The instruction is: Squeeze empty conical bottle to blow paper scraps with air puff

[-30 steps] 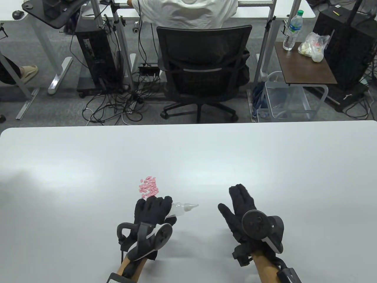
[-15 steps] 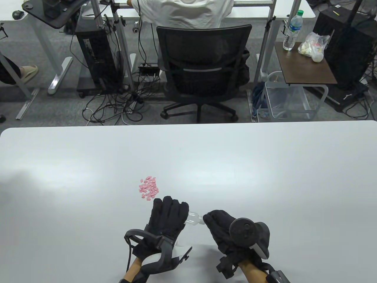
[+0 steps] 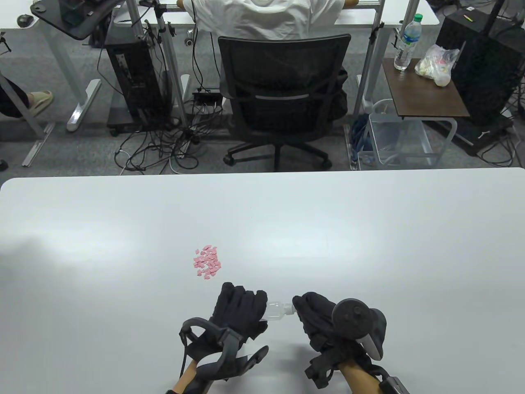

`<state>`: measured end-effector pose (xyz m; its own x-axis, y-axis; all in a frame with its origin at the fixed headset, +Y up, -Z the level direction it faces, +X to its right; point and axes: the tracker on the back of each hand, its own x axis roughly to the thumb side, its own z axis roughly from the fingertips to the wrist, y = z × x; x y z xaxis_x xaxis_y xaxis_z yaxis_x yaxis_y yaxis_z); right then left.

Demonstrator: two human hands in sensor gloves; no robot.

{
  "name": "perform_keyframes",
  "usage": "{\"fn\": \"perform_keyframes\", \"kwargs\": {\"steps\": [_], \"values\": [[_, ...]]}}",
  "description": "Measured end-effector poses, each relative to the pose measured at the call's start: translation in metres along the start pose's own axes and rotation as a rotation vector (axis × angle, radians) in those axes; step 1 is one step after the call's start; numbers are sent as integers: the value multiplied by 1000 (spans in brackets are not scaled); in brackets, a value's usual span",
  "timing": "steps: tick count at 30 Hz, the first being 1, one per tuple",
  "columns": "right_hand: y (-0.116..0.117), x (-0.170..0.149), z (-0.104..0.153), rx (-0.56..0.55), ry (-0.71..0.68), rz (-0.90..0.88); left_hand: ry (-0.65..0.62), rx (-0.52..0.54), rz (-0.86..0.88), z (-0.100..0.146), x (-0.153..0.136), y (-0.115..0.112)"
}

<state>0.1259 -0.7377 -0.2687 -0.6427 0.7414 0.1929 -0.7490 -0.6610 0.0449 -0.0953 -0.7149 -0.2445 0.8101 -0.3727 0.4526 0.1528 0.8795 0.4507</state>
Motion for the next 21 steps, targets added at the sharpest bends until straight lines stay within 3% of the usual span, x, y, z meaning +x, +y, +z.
{"fn": "perform_keyframes", "kwargs": {"steps": [7, 13, 21], "values": [[7, 3, 2, -40, -41, 70, 40, -163, 259, 0, -15, -17], [7, 2, 3, -28, -10, 55, 75, -38, 56, 4, -15, -9], [7, 0, 2, -3, -23, 16, 56, -125, 167, 3, -14, -13]]}}
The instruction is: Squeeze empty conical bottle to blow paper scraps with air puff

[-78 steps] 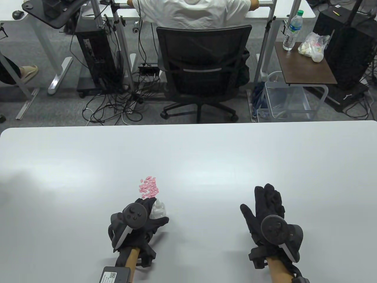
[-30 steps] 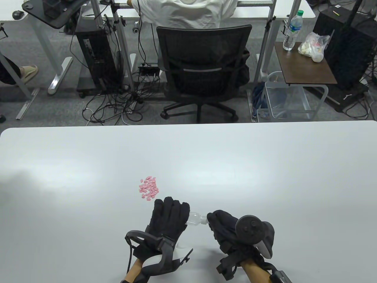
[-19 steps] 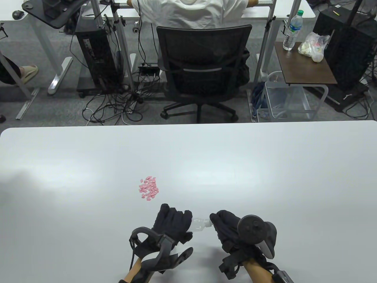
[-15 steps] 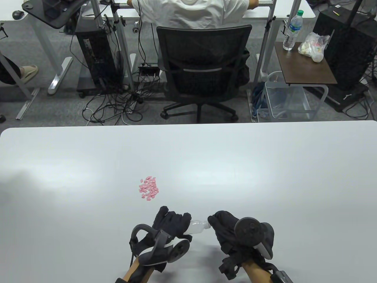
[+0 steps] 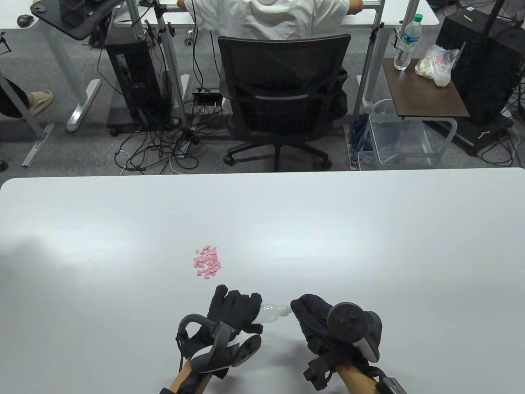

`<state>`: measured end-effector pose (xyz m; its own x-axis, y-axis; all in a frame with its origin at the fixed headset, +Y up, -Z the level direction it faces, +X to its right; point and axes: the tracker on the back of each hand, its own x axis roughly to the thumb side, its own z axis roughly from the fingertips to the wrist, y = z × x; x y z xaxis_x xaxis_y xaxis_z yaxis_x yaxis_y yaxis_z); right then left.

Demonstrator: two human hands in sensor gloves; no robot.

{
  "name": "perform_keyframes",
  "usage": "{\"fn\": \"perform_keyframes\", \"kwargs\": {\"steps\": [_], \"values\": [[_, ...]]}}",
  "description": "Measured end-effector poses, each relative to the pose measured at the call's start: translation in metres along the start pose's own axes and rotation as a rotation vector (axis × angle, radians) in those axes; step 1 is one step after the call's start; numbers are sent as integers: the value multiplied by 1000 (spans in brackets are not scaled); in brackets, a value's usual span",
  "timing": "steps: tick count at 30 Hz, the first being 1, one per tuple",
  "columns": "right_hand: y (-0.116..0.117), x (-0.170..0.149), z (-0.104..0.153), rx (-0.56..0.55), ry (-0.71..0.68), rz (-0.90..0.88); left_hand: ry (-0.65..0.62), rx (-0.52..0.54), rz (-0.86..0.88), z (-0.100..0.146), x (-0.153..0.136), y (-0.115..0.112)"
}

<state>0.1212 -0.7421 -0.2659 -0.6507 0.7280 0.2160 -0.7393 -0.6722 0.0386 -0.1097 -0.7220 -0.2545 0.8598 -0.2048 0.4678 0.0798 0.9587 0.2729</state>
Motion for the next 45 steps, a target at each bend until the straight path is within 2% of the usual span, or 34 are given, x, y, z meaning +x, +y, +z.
{"fn": "perform_keyframes", "kwargs": {"steps": [6, 8, 11, 13, 15, 19, 21, 25, 31, 34, 37, 39, 43, 45], "values": [[-3, 3, 1, -15, -34, -15, 35, -85, 170, -1, -6, -3], [-4, 1, 1, -27, -27, -24, 39, -52, 136, 1, -5, -3], [-4, 1, 2, -34, -7, -8, 18, 63, -31, 3, 1, 4], [-4, 2, 2, -29, -9, -8, 11, 87, -102, 3, 5, 7], [-3, 2, 2, -18, -22, -10, 1, 58, -85, 2, 5, 7], [-3, 3, 2, -15, -48, 3, 14, -83, 151, -1, -4, -3], [-2, 4, 3, -20, -62, 22, 26, -84, 180, -1, -6, -6], [0, 6, 2, -8, -76, 35, 20, -76, 125, 0, -6, -6], [-1, 4, 3, -24, -17, 33, 17, 40, -18, 3, -1, 1], [-2, 5, 3, -19, -36, 34, 12, -41, 36, 0, 0, 1], [-2, 5, 3, -9, -48, 36, 29, -119, 189, -1, -6, -5], [-2, 4, 3, -30, -35, 25, 40, -99, 198, 0, -7, -7], [-1, 6, 4, -42, -22, 39, 29, -21, 74, 2, -4, -1], [-1, 6, 4, -35, -26, 43, 29, -21, 59, 2, -3, 0]]}}
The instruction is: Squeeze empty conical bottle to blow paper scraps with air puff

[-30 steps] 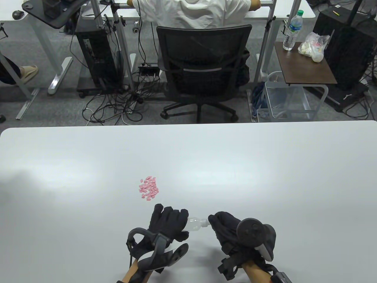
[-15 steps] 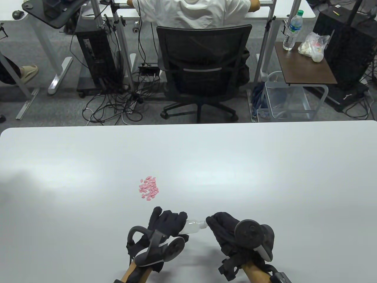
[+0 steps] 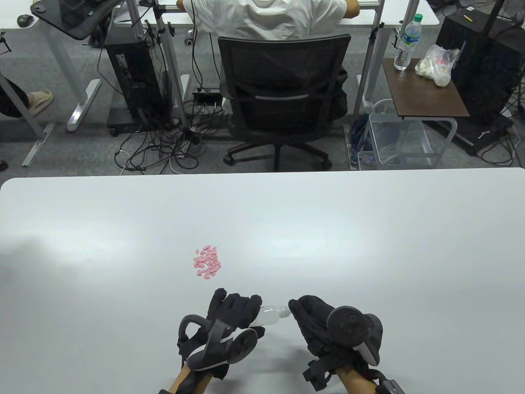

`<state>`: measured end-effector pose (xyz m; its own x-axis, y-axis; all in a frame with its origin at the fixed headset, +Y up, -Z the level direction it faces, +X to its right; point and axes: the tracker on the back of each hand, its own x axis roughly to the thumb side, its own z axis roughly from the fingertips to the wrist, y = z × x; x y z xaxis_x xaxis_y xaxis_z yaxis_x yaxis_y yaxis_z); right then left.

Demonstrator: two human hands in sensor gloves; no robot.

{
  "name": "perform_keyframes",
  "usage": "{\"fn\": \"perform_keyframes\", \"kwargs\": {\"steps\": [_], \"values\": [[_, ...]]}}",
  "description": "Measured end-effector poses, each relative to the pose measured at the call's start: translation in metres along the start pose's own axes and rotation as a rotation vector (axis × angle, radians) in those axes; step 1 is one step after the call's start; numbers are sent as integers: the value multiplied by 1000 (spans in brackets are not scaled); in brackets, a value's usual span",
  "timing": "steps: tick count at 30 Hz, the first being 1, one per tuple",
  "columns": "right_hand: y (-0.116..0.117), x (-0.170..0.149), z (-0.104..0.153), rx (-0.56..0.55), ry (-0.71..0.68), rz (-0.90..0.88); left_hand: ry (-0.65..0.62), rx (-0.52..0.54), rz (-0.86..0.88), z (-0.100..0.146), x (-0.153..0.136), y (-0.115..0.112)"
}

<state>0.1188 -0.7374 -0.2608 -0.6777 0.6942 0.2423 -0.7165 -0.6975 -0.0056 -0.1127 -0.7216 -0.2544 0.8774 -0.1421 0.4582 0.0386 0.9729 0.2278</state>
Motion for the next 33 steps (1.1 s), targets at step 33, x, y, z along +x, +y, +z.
{"fn": "perform_keyframes", "kwargs": {"steps": [33], "values": [[4, 5, -1, 38, 5, -14, 17, 3, -47, 0, -2, -4]]}}
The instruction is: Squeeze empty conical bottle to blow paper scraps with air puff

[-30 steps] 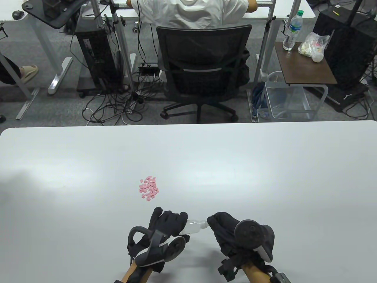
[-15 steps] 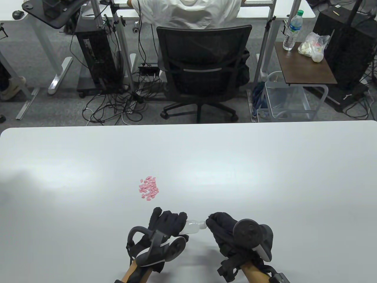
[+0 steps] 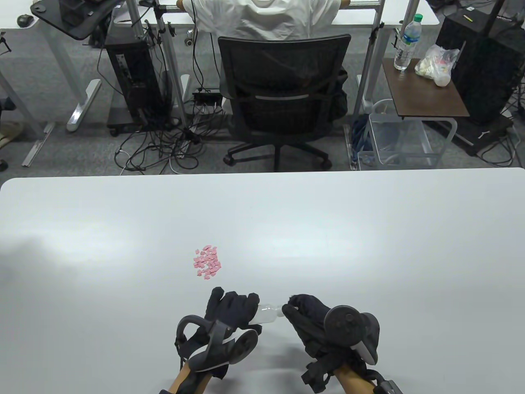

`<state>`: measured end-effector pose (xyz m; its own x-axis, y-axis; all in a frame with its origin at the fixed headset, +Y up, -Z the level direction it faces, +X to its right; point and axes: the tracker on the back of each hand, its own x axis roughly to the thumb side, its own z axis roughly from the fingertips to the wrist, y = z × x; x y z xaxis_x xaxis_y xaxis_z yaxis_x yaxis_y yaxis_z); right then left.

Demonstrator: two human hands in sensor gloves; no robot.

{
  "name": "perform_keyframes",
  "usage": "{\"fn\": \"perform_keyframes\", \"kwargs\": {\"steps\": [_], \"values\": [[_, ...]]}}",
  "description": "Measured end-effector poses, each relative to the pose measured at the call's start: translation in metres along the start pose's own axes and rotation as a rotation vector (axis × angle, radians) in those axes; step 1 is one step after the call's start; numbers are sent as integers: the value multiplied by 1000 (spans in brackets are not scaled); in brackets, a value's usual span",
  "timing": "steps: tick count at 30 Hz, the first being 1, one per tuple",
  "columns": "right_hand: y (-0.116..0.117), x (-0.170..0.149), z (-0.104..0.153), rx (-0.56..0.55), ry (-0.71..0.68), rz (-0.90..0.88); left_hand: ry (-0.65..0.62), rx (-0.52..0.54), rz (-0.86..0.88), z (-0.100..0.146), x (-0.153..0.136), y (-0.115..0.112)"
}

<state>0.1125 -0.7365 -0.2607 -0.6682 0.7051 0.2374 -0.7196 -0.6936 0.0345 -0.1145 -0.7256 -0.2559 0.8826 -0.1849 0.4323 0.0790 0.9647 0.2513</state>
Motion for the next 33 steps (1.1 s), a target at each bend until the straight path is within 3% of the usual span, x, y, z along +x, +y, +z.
{"fn": "perform_keyframes", "kwargs": {"steps": [7, 13, 15, 20, 25, 33], "values": [[0, 4, -1, 34, -32, -1, 6, -21, 9, 0, -2, -1], [1, 4, 0, -13, -35, -26, 14, -19, 13, 0, -3, -1], [-1, 6, 0, -52, -46, -19, 17, -10, 33, 0, -4, 1], [-14, 7, 0, -30, -75, -98, 27, 20, 74, 1, -7, 3], [-54, -9, -6, -98, -20, -146, 58, 26, 81, 1, -13, 4], [-147, -54, -29, -267, 197, 62, 93, 5, 80, 1, -24, 2]]}}
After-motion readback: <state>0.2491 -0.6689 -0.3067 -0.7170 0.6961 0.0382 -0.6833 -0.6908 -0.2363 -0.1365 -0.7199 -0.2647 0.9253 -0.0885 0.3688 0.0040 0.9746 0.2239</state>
